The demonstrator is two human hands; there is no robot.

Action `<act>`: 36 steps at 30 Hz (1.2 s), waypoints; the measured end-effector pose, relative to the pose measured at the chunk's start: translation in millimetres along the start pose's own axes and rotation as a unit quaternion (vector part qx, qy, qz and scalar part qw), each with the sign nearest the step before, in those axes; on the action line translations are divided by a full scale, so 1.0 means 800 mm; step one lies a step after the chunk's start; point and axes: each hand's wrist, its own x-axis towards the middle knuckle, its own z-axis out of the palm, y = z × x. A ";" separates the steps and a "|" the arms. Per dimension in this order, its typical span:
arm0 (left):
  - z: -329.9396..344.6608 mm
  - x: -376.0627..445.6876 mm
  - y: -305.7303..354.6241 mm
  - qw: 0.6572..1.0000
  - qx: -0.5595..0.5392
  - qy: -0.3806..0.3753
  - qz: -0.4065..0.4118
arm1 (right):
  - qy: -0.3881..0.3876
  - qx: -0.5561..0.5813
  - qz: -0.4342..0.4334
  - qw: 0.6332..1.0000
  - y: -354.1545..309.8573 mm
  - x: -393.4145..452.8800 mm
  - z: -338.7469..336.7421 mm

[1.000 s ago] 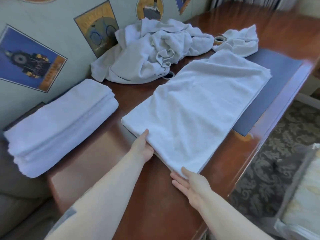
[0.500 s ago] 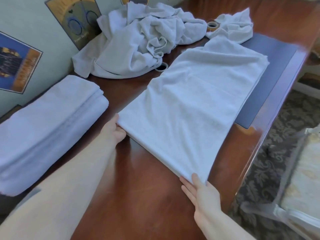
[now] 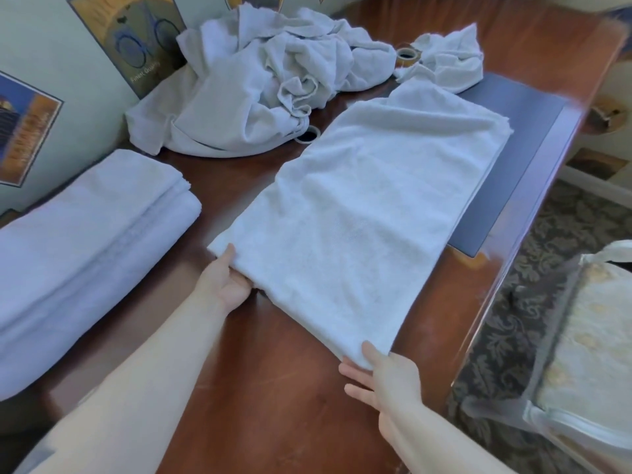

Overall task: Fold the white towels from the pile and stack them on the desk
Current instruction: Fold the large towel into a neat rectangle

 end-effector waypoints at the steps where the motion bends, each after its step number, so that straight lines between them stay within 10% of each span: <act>1: -0.001 -0.009 0.000 1.000 -0.001 -0.006 -0.002 | 0.001 -0.014 0.004 1.000 0.007 -0.004 0.001; 13: -0.101 -0.062 0.042 0.998 -0.046 0.050 0.019 | -0.149 -0.031 0.206 0.967 0.082 -0.067 0.019; 19: -0.106 -0.068 0.050 0.997 0.001 0.068 0.027 | -0.057 0.008 0.072 0.996 0.046 -0.045 0.013; 29: -0.110 -0.057 0.050 0.985 -0.013 0.162 0.058 | -0.109 -0.078 0.100 0.986 0.085 -0.061 0.007; 36: -0.108 -0.086 0.036 0.950 0.122 0.228 0.177 | -0.220 -0.331 0.084 0.914 0.020 -0.067 -0.026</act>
